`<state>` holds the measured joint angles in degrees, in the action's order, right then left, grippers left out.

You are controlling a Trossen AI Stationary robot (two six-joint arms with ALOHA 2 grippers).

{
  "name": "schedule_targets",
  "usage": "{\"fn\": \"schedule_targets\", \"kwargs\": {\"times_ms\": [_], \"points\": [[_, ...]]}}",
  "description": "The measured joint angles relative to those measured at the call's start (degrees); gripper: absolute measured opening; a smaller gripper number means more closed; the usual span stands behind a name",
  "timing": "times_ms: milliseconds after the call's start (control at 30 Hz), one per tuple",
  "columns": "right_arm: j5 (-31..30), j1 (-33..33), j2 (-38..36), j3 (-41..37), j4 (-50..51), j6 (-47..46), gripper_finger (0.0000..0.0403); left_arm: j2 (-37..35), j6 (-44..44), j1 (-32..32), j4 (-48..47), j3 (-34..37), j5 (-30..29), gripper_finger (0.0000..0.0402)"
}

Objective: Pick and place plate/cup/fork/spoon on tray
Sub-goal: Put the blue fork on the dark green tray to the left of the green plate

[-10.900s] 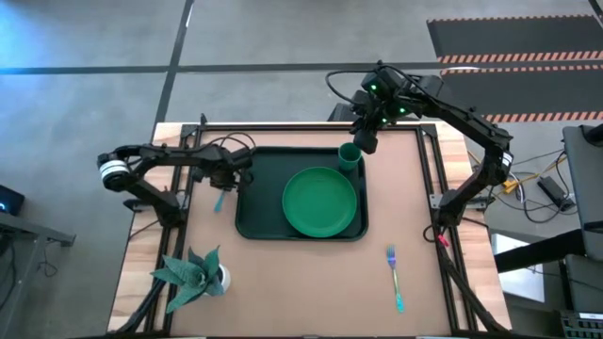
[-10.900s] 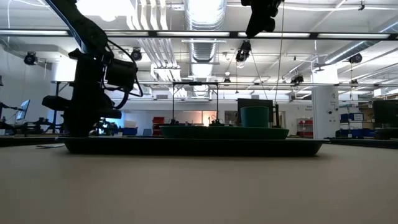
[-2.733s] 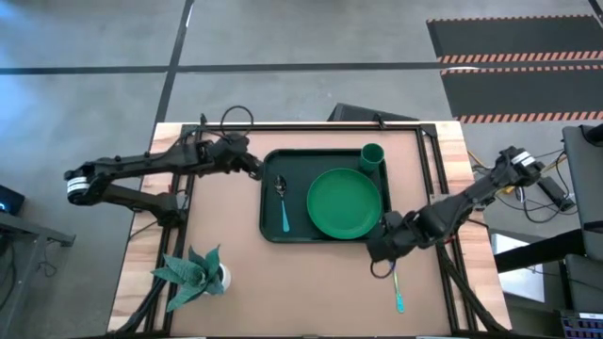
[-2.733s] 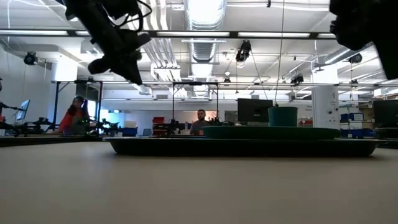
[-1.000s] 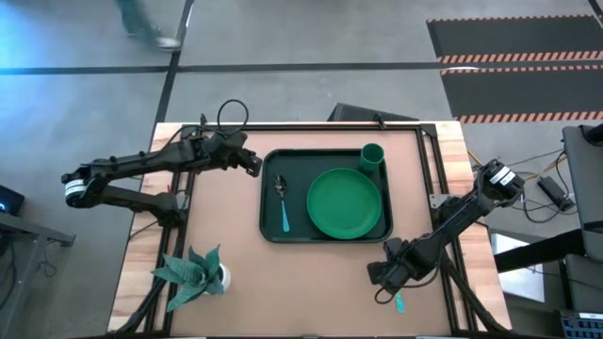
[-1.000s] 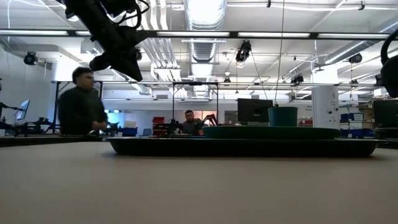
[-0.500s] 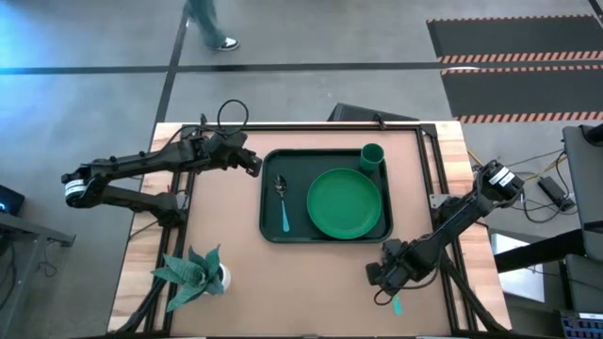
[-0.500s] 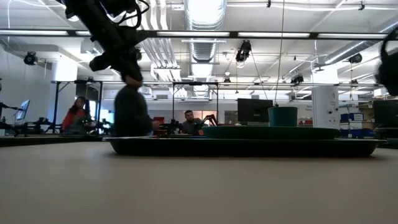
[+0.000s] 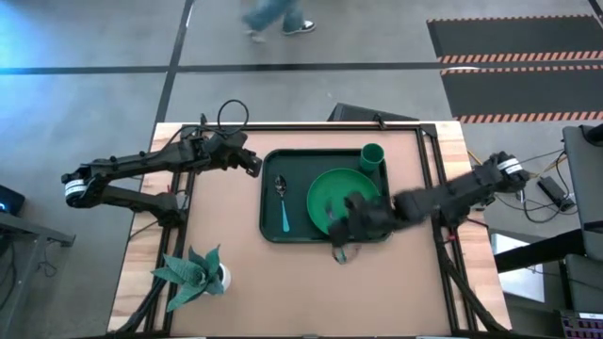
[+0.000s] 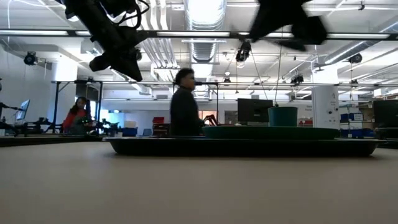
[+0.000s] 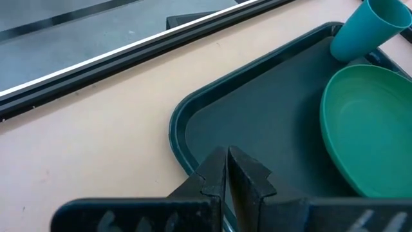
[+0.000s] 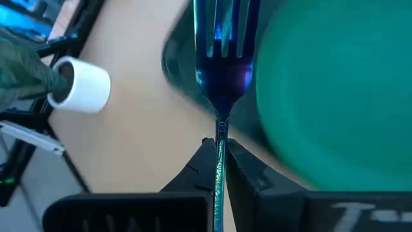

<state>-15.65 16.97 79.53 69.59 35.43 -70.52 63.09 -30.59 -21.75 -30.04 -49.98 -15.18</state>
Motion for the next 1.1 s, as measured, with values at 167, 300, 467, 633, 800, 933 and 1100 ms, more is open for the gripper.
{"fn": "schedule_targets", "kwargs": {"times_ms": [167, 300, 467, 633, 800, 933, 1100], "points": [[7.9, -12.1, 3.9, 5.2, -2.5, 18.9, 0.0009, 0.0, 0.0, 0.0, 0.0, 0.4, 0.0, 0.0000], [12.2, -19.3, 8.8, 8.3, -4.7, 27.3, 0.0009, 0.0, 0.0, 0.0, -0.1, 0.8, 0.0, 0.0000], [17.8, -23.8, 17.3, 11.5, -7.8, 30.5, 0.0009, 0.0, 0.0, 0.0, 0.0, 0.8, 0.0, 0.0000], [21.0, -24.3, 26.5, 17.2, -12.4, 30.7, 0.0009, 0.0, 0.0, 0.0, 0.0, 0.8, 0.0, 0.0000], [23.2, -24.3, 32.9, 22.8, -12.0, 30.6, 0.0009, 0.0, 0.0, 0.0, -0.1, 0.8, 0.0, 0.0000], [23.2, -24.3, 35.5, 24.4, -10.2, 30.0, 0.0009, 0.0, 0.1, 0.0, -0.1, 0.8, 0.0, 0.0000], [21.7, -24.3, 35.7, 24.5, -7.0, 29.4, 0.0009, 0.0, 1.2, 0.0, -0.6, 0.8, 0.0, 0.0000]]}}
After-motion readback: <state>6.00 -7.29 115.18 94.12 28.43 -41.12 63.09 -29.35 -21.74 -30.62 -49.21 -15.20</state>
